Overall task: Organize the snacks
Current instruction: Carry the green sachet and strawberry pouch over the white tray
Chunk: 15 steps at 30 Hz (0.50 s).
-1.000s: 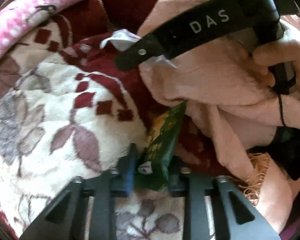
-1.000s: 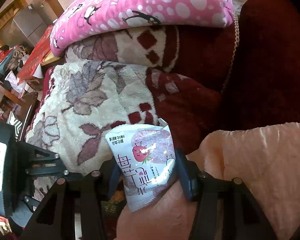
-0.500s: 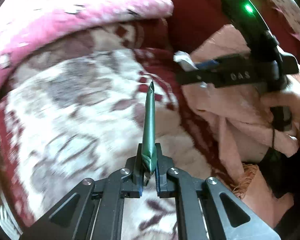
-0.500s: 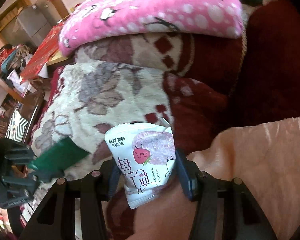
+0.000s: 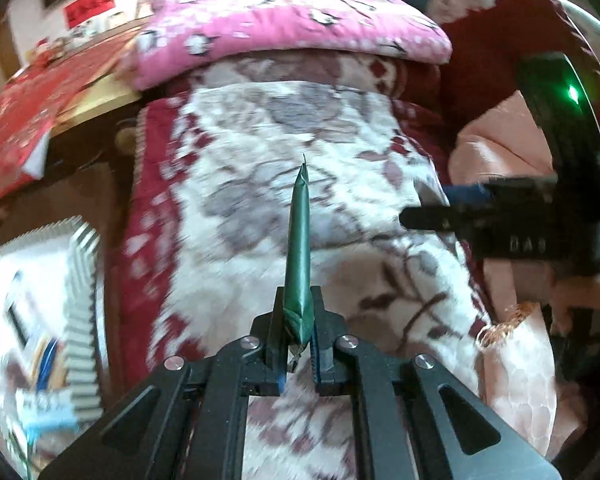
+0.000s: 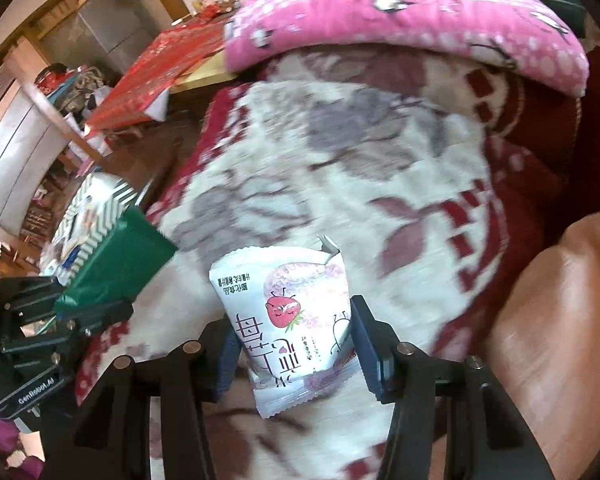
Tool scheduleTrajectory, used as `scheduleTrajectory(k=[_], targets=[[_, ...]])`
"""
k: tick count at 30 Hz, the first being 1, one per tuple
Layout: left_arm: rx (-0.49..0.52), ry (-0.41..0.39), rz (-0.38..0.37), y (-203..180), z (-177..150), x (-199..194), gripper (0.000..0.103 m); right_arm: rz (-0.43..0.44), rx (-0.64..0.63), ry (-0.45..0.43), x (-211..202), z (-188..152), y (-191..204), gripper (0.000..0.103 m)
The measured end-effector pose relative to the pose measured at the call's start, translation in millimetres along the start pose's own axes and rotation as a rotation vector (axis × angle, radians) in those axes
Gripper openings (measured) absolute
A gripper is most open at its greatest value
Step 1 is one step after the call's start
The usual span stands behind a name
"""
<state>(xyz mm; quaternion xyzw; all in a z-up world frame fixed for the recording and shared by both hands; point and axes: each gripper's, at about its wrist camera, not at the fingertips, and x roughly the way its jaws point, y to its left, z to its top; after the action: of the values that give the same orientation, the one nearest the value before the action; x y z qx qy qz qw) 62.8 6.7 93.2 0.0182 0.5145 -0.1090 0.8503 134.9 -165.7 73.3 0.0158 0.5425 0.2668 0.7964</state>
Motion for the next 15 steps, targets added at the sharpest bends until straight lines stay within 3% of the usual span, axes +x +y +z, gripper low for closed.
scheduleTrajectory(k=[15], targets=[[-0.187,-0.063,0.134,67.1,-55.8,-58.1,0.008,0.067,-0.095,0.030,18.9,-22.3,105.0,0.055]])
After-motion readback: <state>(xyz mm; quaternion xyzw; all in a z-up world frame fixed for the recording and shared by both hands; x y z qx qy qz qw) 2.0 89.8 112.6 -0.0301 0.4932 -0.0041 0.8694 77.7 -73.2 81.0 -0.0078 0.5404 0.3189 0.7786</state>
